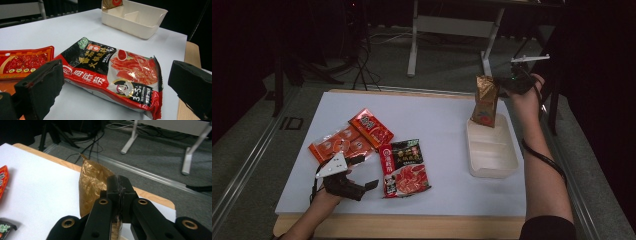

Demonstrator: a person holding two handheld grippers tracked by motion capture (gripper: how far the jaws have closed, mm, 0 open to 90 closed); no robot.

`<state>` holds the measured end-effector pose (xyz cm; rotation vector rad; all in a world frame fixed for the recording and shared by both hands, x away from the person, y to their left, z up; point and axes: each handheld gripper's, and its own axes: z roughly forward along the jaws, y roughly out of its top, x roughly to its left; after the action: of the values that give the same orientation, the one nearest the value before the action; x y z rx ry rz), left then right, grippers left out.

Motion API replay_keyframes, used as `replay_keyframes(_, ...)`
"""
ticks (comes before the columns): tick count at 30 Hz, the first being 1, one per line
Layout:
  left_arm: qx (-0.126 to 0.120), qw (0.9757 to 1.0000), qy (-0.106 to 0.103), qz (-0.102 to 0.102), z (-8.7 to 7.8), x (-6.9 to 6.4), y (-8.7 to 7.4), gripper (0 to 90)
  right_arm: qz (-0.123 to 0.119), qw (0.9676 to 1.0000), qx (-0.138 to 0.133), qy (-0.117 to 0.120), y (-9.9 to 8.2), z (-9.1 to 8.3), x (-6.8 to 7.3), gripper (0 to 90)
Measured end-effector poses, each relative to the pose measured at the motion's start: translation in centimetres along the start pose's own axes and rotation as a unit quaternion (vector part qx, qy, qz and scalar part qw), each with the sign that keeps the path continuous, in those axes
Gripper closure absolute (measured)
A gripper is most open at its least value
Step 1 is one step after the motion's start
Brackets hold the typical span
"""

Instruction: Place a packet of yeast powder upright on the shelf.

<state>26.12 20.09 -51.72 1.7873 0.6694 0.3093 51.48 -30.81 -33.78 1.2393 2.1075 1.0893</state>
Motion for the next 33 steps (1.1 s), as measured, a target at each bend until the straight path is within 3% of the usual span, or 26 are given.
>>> replay_keyframes(12,0.002,1.0000,-0.002,-0.002,0.1,0.0,0.0,0.7,-0.024,0.9987,0.000,0.045,-0.7,0.8,0.1,87.8)
replay_keyframes(19,0.003,1.0000,-0.002,0.000,0.1,-0.1,0.0,0.7,-0.028,0.9978,-0.006,0.060,-1.1,1.0,0.6,87.8)
replay_keyframes(24,0.003,1.0000,-0.003,0.000,0.1,0.0,0.0,0.7,-0.030,0.9957,-0.004,0.087,-1.4,1.4,0.9,87.8)
replay_keyframes(33,0.005,1.0000,-0.004,0.000,0.1,-0.1,0.0,0.7,-0.040,0.9938,0.005,0.104,-2.1,2.2,1.4,87.9)
